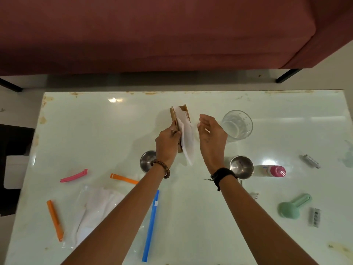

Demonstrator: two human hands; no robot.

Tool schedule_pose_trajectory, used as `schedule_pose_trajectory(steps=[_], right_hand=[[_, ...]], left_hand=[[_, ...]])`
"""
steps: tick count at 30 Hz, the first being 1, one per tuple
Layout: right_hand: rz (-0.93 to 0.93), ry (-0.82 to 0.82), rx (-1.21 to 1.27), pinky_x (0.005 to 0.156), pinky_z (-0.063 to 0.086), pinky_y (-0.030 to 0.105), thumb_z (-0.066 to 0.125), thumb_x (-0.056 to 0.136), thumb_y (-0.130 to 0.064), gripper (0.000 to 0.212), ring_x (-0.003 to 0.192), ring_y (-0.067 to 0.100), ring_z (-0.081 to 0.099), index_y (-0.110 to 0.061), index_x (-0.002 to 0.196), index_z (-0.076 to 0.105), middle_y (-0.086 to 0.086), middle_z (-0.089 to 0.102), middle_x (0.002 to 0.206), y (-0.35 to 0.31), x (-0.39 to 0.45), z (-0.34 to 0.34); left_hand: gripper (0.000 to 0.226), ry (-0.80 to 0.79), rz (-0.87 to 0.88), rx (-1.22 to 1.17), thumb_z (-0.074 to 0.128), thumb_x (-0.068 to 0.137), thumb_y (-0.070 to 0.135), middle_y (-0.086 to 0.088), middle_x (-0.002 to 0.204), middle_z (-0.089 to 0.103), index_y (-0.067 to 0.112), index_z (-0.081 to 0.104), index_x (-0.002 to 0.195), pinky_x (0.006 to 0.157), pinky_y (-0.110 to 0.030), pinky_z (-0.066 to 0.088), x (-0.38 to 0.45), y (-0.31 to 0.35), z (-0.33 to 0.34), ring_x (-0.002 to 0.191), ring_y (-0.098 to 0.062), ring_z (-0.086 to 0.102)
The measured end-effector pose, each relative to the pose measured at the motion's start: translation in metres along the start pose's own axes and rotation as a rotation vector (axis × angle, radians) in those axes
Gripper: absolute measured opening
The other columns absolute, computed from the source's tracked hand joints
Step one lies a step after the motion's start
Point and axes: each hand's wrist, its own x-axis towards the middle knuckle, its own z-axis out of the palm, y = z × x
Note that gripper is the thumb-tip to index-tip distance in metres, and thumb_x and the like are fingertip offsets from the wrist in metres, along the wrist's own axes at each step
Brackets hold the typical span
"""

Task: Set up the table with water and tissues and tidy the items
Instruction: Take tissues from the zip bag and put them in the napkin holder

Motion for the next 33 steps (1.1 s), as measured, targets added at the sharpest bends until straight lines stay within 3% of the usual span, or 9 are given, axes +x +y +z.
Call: schedule_pose_trajectory(steps=[5, 10, 14, 18, 22, 25, 27, 29, 33], right_hand=[[-0.21, -0.098, -0.325, 0.073, 0.051, 0.033, 0.063, 0.085, -0.03, 0.027, 0.088, 0.02, 0.058, -0.014, 0.107, 0.062, 0.006, 0.06, 0.101, 0.001, -0.007, 0.004], [-0.131, -0.195, -0.381, 0.064, 0.041, 0.029, 0.053, 0.092, -0.021, 0.019, 0.081, 0.025, 0.058, -0.005, 0.098, 0.058, 0.011, 0.061, 0.094, -0.002, 0.001, 0.013], [-0.124, -0.173, -0.299, 0.064, 0.044, 0.032, 0.051, 0.093, -0.019, 0.02, 0.075, 0.025, 0.057, -0.001, 0.092, 0.059, 0.013, 0.063, 0.087, -0.007, 0.004, 0.017], [-0.111, -0.159, -0.293, 0.063, 0.039, 0.027, 0.052, 0.091, -0.011, 0.012, 0.072, 0.02, 0.051, -0.001, 0.094, 0.058, 0.012, 0.062, 0.087, -0.007, 0.009, 0.023], [-0.096, -0.192, -0.291, 0.063, 0.037, 0.025, 0.056, 0.09, -0.016, 0.015, 0.07, 0.017, 0.048, -0.002, 0.093, 0.059, 0.008, 0.057, 0.085, -0.003, 0.01, 0.025], [-0.073, -0.12, -0.17, 0.07, 0.046, 0.025, 0.056, 0.09, -0.028, 0.026, 0.082, 0.013, 0.052, -0.009, 0.108, 0.059, 0.002, 0.053, 0.102, -0.005, 0.005, 0.021], [0.014, -0.061, 0.016, 0.081, 0.046, 0.025, 0.048, 0.095, -0.032, 0.031, 0.094, 0.011, 0.052, -0.014, 0.119, 0.055, 0.0, 0.052, 0.113, -0.005, 0.003, 0.017], [0.19, -0.133, 0.299, 0.092, 0.038, 0.02, 0.037, 0.099, -0.034, 0.037, 0.111, 0.008, 0.048, -0.017, 0.13, 0.049, -0.007, 0.05, 0.124, -0.002, 0.0, 0.014], [0.342, -0.34, 0.5, 0.093, 0.041, 0.013, 0.025, 0.101, -0.036, 0.038, 0.114, -0.004, 0.053, -0.025, 0.125, 0.052, -0.013, 0.061, 0.12, 0.016, -0.004, 0.007]], left_hand=[[0.026, -0.019, 0.003, -0.051, 0.049, 0.094, 0.016, -0.021, 0.105, 0.068, 0.006, 0.063, 0.113, 0.09, -0.048, 0.054, -0.005, 0.001, 0.0, 0.098, -0.035, 0.065], [0.019, -0.007, -0.038, -0.054, 0.049, 0.095, 0.016, -0.023, 0.102, 0.068, 0.012, 0.067, 0.097, 0.087, -0.052, 0.053, -0.004, 0.001, 0.002, 0.099, -0.039, 0.063], [0.023, -0.006, -0.032, -0.049, 0.051, 0.093, 0.013, -0.02, 0.097, 0.067, 0.003, 0.064, 0.11, 0.086, -0.048, 0.055, -0.003, -0.001, 0.002, 0.097, -0.039, 0.064], [0.029, -0.003, -0.027, -0.03, 0.051, 0.093, 0.014, -0.022, 0.096, 0.067, 0.032, 0.055, 0.07, 0.087, -0.049, 0.054, -0.002, -0.001, 0.002, 0.098, -0.041, 0.063], [0.036, -0.001, -0.011, -0.048, 0.052, 0.093, 0.016, -0.028, 0.1, 0.067, 0.037, 0.049, 0.065, 0.086, -0.051, 0.054, -0.002, -0.002, 0.001, 0.095, -0.042, 0.063], [0.03, -0.028, 0.007, 0.006, 0.05, 0.094, 0.017, -0.028, 0.1, 0.067, 0.032, 0.053, 0.068, 0.086, -0.054, 0.052, 0.0, -0.002, 0.001, 0.098, -0.043, 0.062], [0.017, -0.059, 0.008, 0.008, 0.049, 0.094, 0.015, -0.024, 0.106, 0.067, 0.017, 0.066, 0.091, 0.092, -0.049, 0.051, 0.002, -0.002, 0.0, 0.099, -0.039, 0.062], [0.032, -0.112, 0.008, 0.036, 0.047, 0.095, 0.014, -0.018, 0.114, 0.064, 0.013, 0.057, 0.125, 0.094, -0.042, 0.05, 0.006, -0.003, -0.001, 0.1, -0.033, 0.06], [0.037, -0.225, -0.019, -0.082, 0.043, 0.097, 0.01, -0.016, 0.123, 0.059, 0.014, 0.048, 0.133, 0.091, -0.039, 0.05, 0.004, -0.004, -0.001, 0.11, -0.032, 0.058]])
